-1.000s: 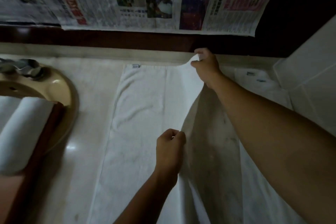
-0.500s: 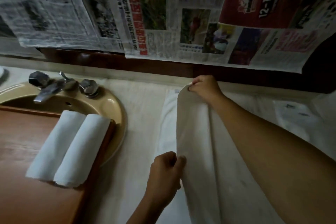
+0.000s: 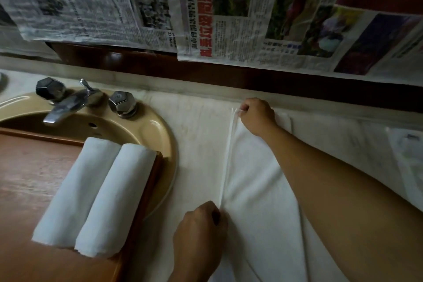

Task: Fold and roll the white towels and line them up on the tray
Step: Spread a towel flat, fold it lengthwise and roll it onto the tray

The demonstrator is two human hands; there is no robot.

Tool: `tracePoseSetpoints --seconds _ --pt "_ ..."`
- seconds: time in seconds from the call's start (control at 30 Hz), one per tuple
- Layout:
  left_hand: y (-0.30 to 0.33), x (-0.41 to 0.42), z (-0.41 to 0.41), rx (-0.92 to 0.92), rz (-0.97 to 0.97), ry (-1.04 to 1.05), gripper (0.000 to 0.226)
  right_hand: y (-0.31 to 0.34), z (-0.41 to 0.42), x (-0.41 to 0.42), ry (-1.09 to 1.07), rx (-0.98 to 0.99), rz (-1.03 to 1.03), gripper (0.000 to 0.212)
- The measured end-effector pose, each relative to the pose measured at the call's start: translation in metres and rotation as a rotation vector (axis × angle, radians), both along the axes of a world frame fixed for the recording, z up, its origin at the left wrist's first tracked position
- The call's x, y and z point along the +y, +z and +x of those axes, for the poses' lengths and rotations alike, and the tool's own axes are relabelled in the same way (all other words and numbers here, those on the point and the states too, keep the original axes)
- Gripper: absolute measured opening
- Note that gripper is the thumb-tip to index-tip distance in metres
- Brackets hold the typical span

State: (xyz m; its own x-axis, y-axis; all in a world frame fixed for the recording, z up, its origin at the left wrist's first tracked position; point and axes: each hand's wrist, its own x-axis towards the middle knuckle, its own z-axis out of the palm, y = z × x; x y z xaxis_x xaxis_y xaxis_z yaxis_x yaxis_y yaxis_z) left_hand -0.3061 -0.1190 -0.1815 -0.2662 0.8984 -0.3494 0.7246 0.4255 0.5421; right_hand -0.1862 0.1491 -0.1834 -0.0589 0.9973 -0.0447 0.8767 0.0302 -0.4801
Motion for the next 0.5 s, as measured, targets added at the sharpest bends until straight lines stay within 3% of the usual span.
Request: tracePoseSetpoints --seconds 0.5 --pt "-0.008 0.008 -0.008 -0.007 -0.009 -0.046 0.026 -0.015 -0.005 0.003 -0.021 -0.019 0.108 0.01"
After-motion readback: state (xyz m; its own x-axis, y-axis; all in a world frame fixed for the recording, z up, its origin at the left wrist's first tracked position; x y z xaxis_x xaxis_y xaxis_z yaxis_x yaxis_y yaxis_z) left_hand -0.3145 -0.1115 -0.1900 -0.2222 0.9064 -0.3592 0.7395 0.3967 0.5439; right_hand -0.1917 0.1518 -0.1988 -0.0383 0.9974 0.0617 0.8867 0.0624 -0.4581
